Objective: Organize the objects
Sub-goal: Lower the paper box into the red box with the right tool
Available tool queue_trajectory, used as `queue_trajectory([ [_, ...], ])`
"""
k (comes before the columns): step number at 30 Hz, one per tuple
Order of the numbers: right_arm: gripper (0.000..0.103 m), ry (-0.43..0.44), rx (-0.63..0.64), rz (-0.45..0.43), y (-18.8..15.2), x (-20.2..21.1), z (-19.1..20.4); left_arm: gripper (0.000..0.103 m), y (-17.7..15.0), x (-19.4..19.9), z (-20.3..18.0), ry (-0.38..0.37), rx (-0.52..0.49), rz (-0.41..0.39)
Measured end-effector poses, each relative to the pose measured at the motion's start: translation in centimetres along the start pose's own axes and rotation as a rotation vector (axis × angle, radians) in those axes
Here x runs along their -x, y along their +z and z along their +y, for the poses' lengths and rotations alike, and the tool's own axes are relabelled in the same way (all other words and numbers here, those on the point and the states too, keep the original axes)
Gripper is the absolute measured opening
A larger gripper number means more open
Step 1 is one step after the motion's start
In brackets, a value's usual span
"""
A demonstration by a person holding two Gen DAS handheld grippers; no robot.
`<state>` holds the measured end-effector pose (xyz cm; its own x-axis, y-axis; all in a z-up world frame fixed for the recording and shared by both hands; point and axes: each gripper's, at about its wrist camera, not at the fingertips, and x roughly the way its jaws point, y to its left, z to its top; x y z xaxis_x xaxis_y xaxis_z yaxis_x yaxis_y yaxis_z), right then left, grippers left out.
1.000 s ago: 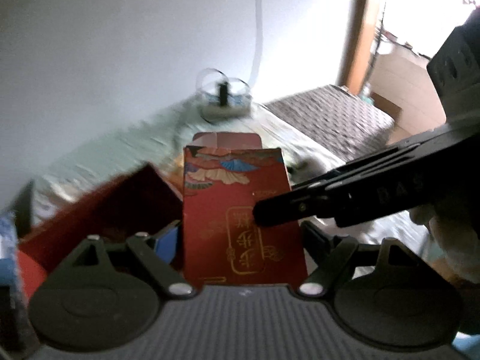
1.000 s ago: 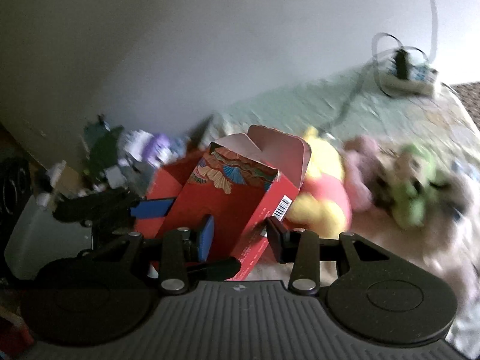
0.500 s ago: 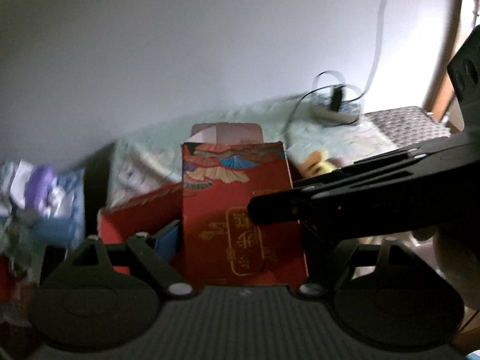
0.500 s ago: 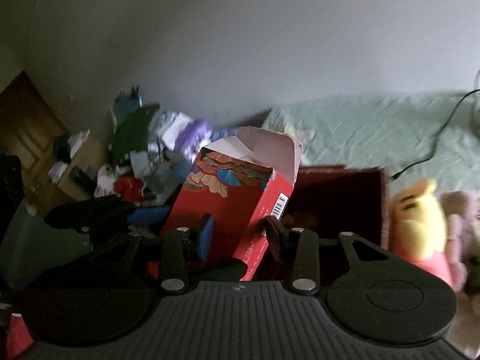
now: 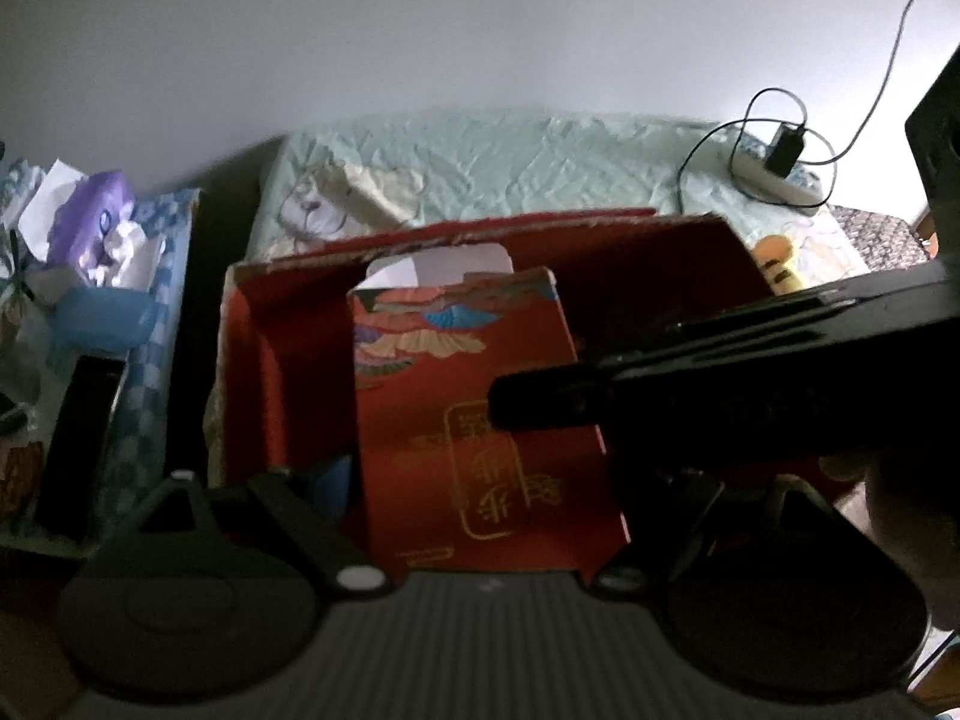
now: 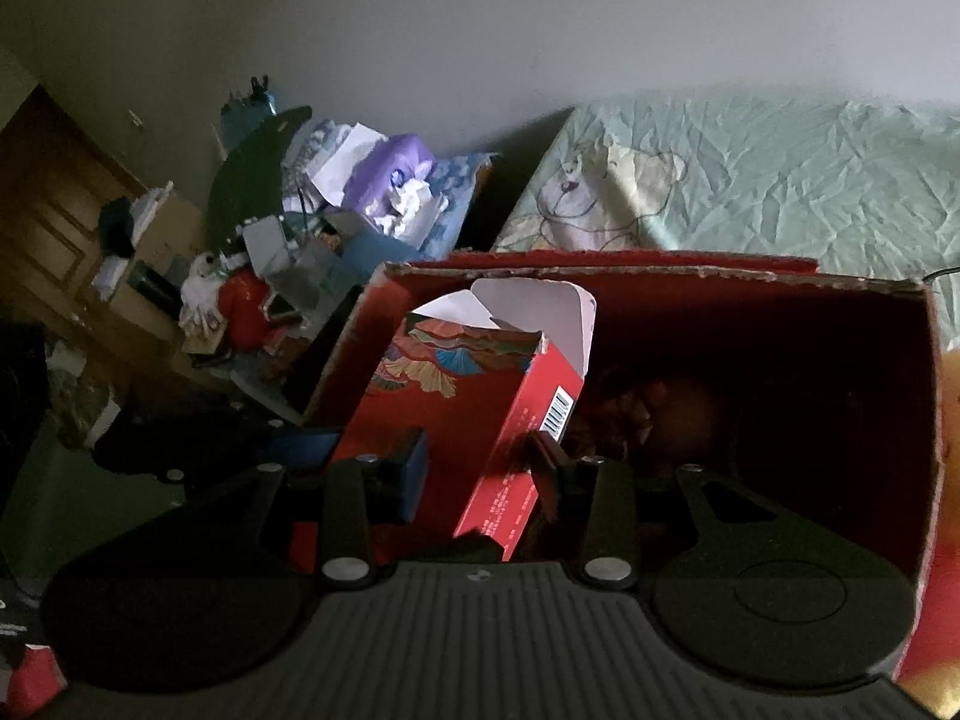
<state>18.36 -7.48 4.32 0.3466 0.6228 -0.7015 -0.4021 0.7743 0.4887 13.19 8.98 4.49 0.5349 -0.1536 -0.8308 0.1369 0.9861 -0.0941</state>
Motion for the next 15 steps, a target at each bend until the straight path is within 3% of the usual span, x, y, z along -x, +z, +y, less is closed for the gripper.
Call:
queue_trajectory([
  [6, 0.04, 0.024, -0.028, 0.033, 0.3, -1.5, -1.2, 0.084, 0.2, -1.6, 0.8, 0.001, 0.028, 0.036],
  [15, 0.04, 0.038, -0.017, 0.035, 0.3, -2.7, -1.4, 0.084, 0.2, -2.8, 0.6, 0.066, 0.017, 0.07],
])
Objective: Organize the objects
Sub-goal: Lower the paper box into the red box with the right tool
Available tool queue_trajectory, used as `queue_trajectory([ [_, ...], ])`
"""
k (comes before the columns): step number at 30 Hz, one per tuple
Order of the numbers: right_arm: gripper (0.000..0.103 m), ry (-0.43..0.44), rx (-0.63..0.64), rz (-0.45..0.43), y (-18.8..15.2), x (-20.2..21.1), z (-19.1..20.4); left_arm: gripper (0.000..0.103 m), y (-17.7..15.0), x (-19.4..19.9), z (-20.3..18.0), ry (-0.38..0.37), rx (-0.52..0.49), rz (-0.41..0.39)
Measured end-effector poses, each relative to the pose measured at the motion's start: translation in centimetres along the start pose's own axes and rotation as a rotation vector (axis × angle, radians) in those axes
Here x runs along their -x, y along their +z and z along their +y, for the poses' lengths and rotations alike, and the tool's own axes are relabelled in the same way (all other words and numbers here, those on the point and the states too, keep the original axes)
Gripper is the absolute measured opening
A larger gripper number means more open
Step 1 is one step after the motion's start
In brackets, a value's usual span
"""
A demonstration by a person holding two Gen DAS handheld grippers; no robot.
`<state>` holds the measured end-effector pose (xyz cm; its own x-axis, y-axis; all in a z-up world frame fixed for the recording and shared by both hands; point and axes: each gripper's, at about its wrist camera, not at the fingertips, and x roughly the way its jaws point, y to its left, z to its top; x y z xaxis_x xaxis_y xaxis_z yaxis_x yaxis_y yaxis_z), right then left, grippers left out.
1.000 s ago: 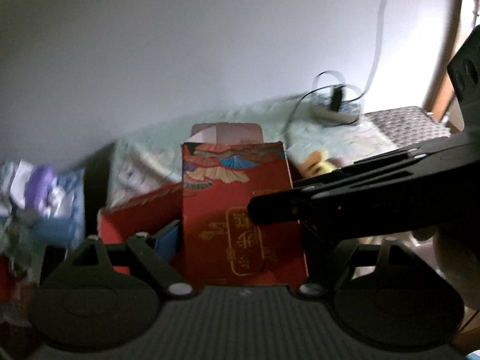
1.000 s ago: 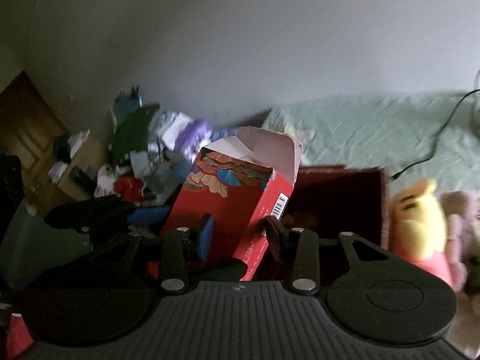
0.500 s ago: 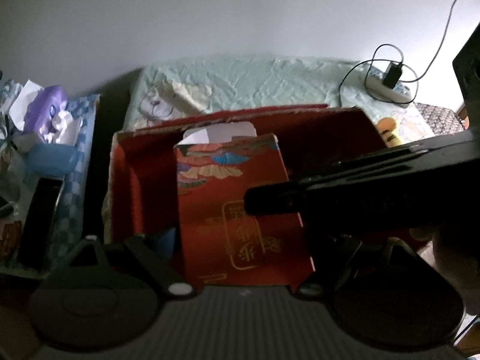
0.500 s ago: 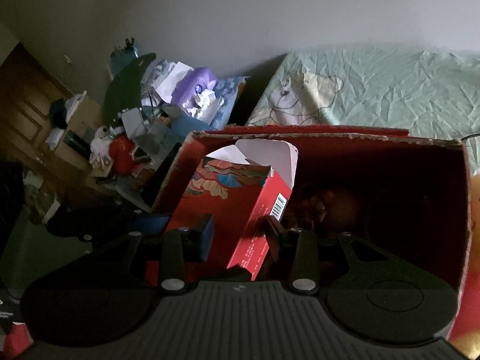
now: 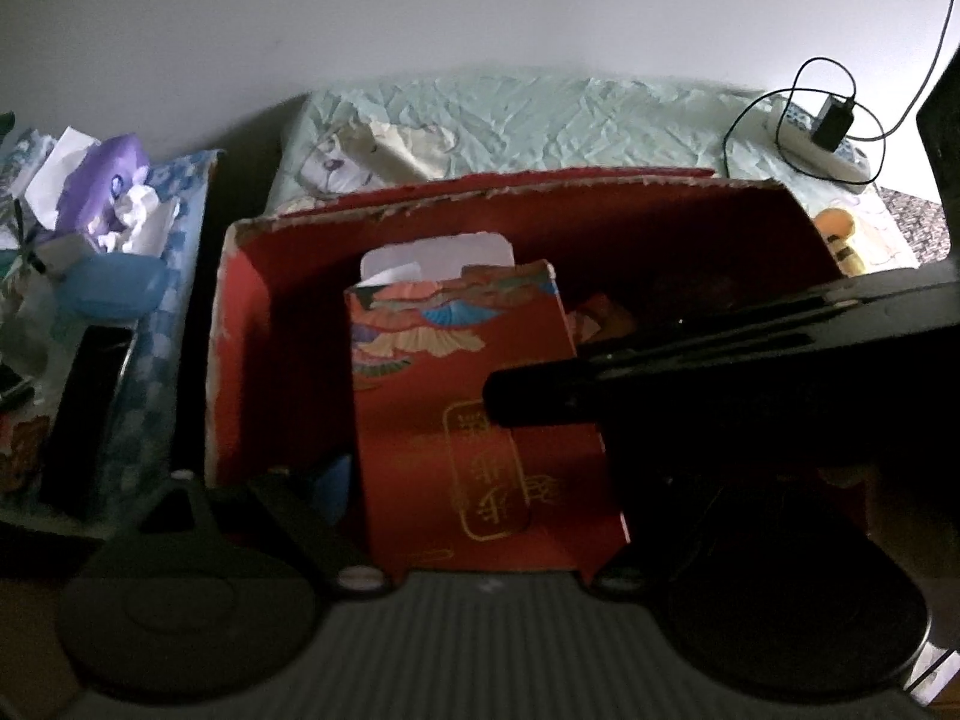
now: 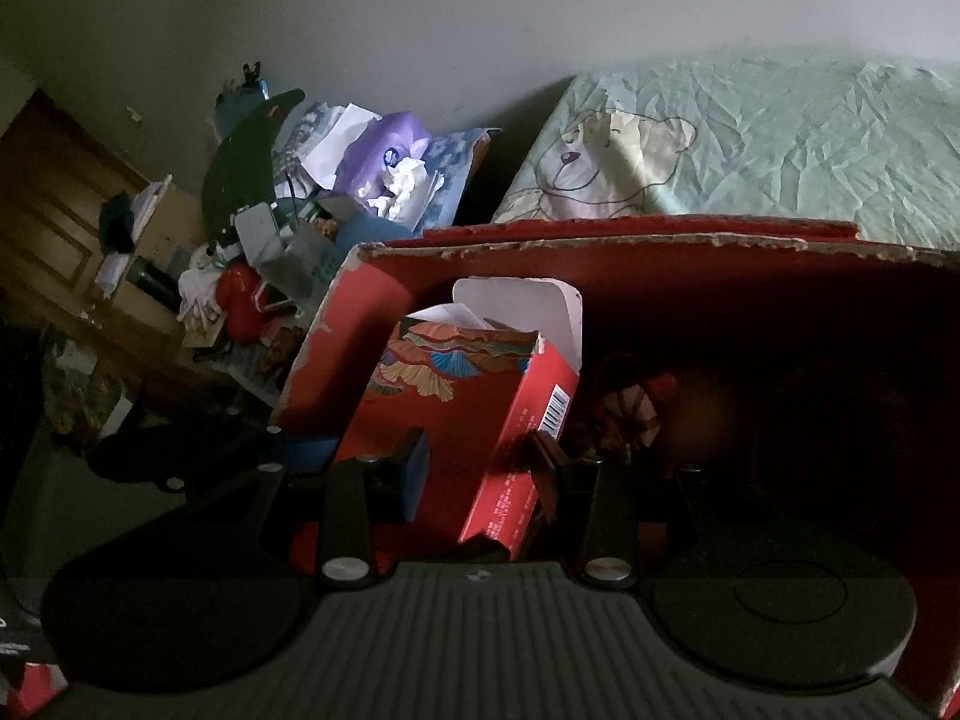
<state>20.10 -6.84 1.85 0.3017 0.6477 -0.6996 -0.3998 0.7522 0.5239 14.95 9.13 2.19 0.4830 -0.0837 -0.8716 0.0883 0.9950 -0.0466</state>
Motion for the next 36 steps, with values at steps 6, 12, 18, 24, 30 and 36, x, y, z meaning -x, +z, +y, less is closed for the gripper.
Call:
queue_trajectory([
  [6, 0.04, 0.0, 0.026, -0.002, 0.0, -0.8, 0.4, 0.084, 0.0, -0.5, 0.3, 0.038, 0.0, 0.017],
  [12, 0.039, 0.008, 0.026, 0.01, -0.2, -2.0, 0.5, 0.083, 0.0, -1.3, 0.8, 0.082, 0.002, 0.043],
  [18, 0.038, 0.019, -0.004, 0.021, -0.3, -2.6, 0.1, 0.083, 0.3, -1.6, 0.5, 0.13, -0.032, 0.037],
  [24, 0.037, -0.007, -0.021, 0.04, -0.4, -3.0, 0.0, 0.083, 0.5, -2.4, 0.0, 0.158, -0.063, 0.045],
  [30, 0.037, -0.019, -0.038, 0.049, -0.5, -3.1, -0.2, 0.083, 0.4, -2.8, -0.4, 0.173, -0.09, 0.054],
  [36, 0.037, -0.018, -0.097, 0.076, -0.4, -3.3, -1.1, 0.083, 0.2, -2.7, -0.6, 0.151, -0.085, 0.068],
])
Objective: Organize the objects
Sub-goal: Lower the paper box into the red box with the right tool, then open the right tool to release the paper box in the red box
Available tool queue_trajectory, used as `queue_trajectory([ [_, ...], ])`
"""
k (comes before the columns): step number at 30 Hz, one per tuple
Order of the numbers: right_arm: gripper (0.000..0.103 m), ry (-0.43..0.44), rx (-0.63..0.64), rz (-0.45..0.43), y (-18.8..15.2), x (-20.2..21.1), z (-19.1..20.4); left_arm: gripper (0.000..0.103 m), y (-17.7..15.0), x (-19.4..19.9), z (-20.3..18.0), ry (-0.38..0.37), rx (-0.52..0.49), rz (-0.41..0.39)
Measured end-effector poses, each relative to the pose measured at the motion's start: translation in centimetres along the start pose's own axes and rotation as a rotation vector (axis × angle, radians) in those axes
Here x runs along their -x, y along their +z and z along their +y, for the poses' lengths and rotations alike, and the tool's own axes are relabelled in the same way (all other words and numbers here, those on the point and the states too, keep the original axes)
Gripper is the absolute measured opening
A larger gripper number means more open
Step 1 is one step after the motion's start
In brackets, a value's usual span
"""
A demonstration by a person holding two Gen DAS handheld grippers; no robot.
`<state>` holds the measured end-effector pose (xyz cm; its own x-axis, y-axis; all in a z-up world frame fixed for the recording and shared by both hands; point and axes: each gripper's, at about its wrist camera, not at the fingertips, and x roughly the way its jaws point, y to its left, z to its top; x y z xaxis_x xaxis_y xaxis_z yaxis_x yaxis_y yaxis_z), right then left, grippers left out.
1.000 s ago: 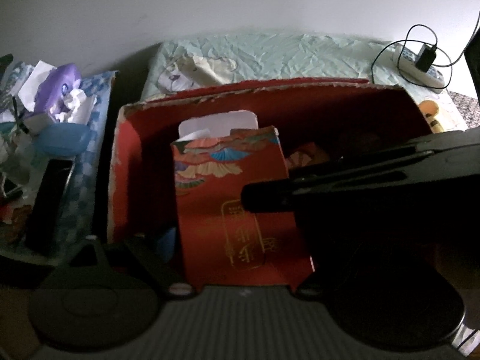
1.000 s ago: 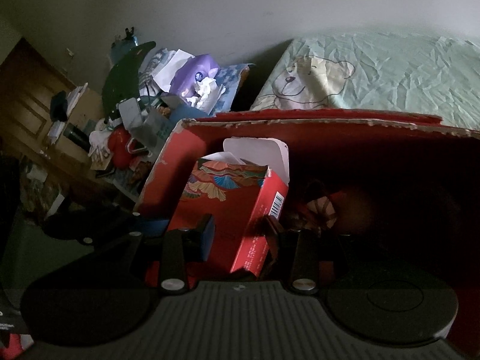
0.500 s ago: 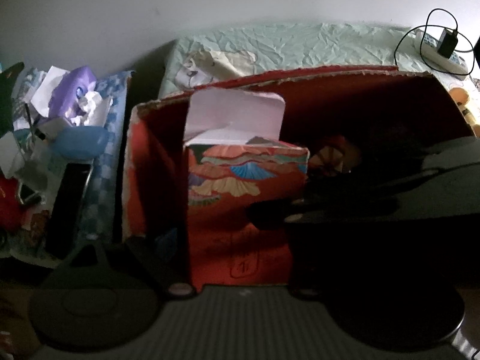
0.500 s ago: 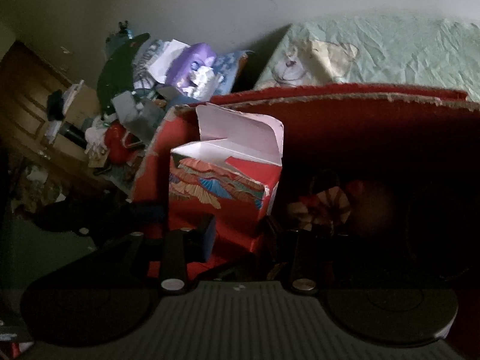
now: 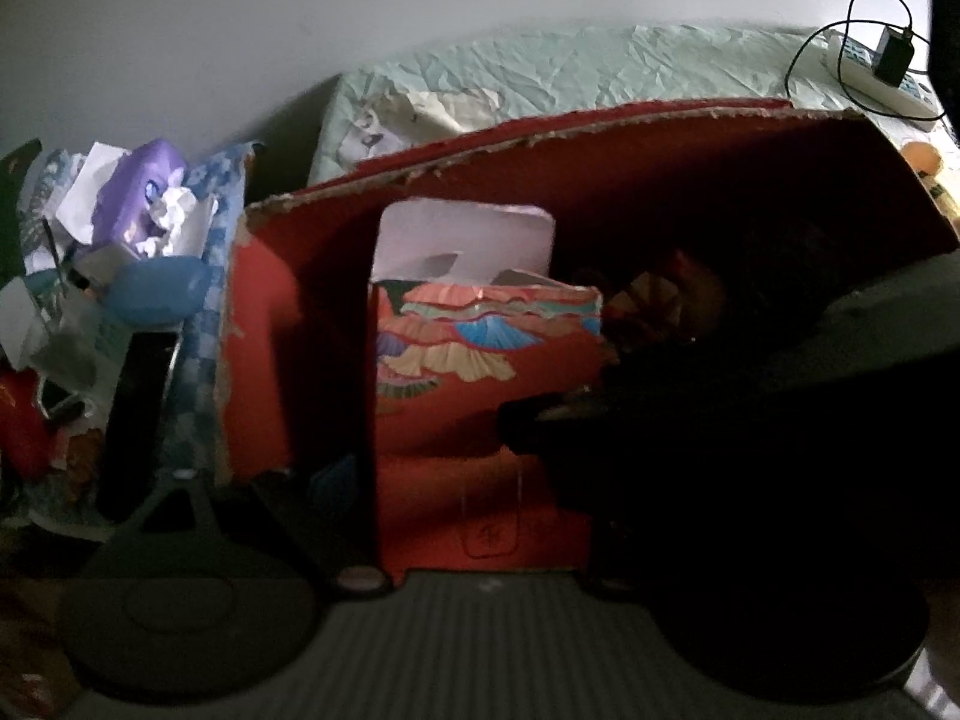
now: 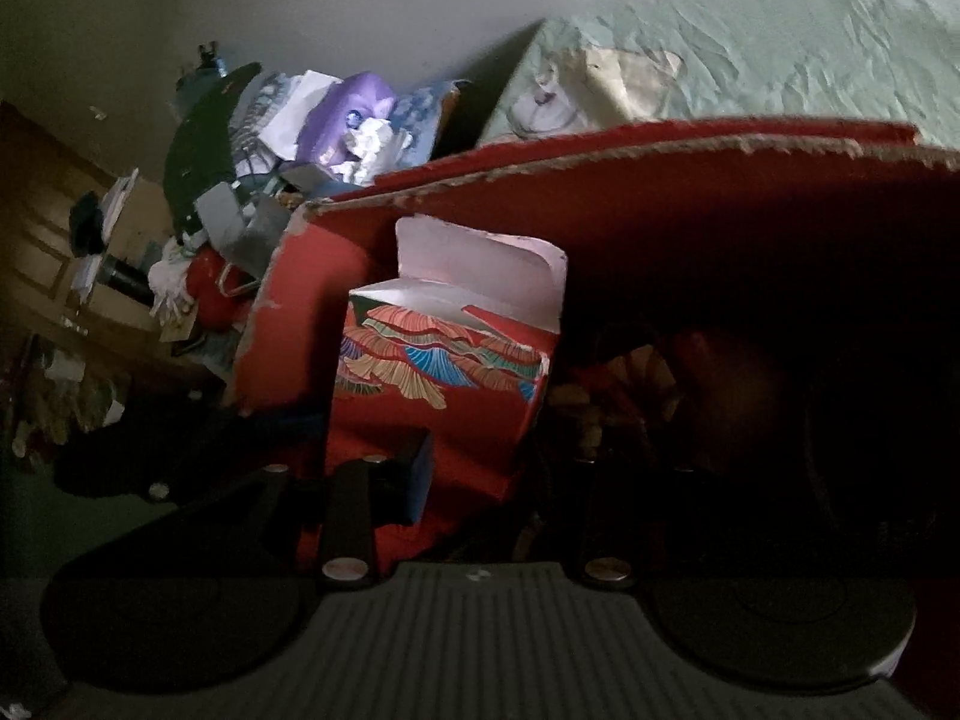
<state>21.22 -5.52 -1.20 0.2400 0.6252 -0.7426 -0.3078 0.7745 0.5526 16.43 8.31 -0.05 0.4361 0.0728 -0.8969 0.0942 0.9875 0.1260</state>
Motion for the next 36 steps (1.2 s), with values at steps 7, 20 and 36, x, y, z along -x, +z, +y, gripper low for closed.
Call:
queue_trajectory([
  [7, 0.037, -0.019, -0.013, -0.02, -0.2, 0.3, 0.0, 0.083, 0.0, -0.1, -0.5, 0.007, 0.0, 0.004],
  [20, 0.037, 0.011, -0.006, -0.123, -0.6, 1.5, -0.1, 0.085, 0.0, -0.2, -0.5, 0.027, 0.022, 0.015],
  [36, 0.037, -0.129, -0.028, -0.284, -2.4, 4.0, 0.3, 0.088, -0.8, 3.0, 0.2, 0.03, 0.05, -0.044],
])
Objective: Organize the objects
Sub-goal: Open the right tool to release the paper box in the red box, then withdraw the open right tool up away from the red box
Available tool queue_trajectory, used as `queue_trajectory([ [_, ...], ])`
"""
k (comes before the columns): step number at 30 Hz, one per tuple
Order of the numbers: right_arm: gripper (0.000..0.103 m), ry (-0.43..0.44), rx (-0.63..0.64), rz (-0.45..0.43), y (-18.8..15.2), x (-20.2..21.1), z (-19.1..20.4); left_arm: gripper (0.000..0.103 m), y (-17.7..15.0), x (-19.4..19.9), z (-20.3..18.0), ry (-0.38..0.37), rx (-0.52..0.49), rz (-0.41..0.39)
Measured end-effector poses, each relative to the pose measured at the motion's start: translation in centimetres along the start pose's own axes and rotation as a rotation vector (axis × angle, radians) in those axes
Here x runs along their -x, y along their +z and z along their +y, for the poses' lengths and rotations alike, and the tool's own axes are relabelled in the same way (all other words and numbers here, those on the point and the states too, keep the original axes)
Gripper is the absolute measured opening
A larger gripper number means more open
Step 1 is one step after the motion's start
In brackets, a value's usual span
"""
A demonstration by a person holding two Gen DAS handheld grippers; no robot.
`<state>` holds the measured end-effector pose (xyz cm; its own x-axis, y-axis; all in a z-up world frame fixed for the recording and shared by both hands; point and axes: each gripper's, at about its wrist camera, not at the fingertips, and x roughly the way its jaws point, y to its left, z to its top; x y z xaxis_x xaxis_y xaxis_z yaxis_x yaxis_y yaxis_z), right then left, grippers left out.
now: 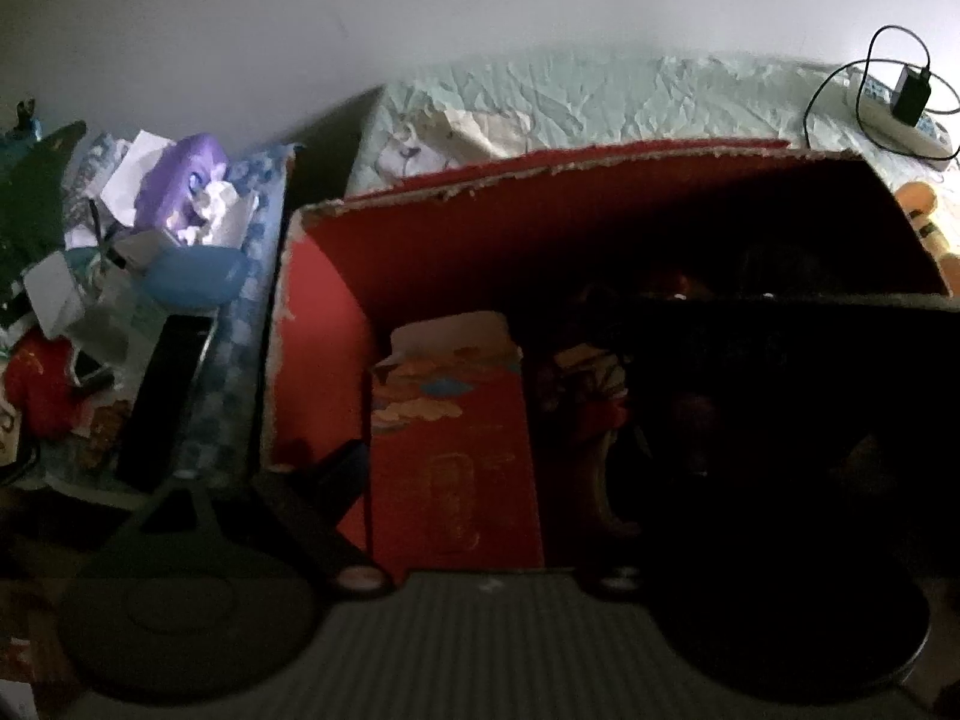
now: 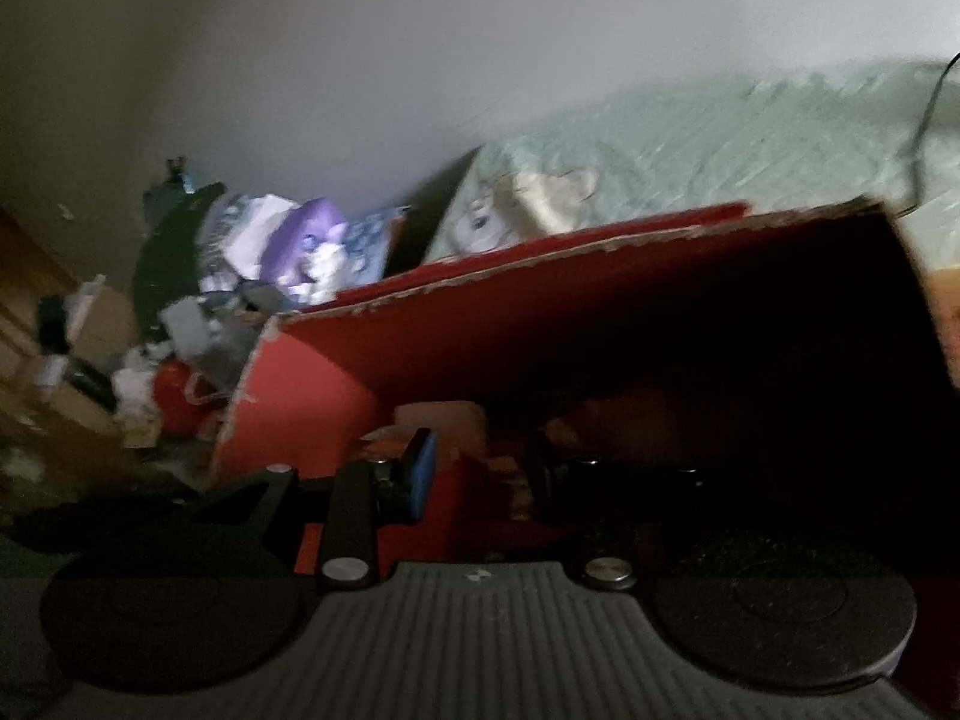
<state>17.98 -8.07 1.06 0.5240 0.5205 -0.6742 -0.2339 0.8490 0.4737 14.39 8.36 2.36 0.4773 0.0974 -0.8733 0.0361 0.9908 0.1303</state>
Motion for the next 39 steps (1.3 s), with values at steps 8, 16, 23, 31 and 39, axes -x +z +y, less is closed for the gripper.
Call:
queue_trajectory([
  [8, 0.046, -0.111, 0.0, -0.029, -2.0, 4.5, 0.0, 0.088, -0.5, 2.6, 0.2, -0.054, 0.022, -0.049],
  [16, 0.053, -0.153, 0.01, -0.099, -3.7, 9.7, 1.4, 0.088, -1.9, 5.8, -0.8, -0.102, 0.019, -0.072],
  [23, 0.056, -0.192, 0.001, -0.108, -5.8, 11.9, 2.3, 0.088, -4.2, 8.1, -1.5, -0.115, 0.012, -0.087],
  [31, 0.059, -0.191, -0.027, -0.07, -7.7, 12.3, 2.6, 0.088, -6.2, 7.6, -1.8, -0.103, 0.021, -0.033],
  [39, 0.062, -0.19, -0.038, -0.029, -8.2, 11.6, 2.8, 0.088, -7.0, 7.0, -1.8, -0.062, 0.035, 0.002],
])
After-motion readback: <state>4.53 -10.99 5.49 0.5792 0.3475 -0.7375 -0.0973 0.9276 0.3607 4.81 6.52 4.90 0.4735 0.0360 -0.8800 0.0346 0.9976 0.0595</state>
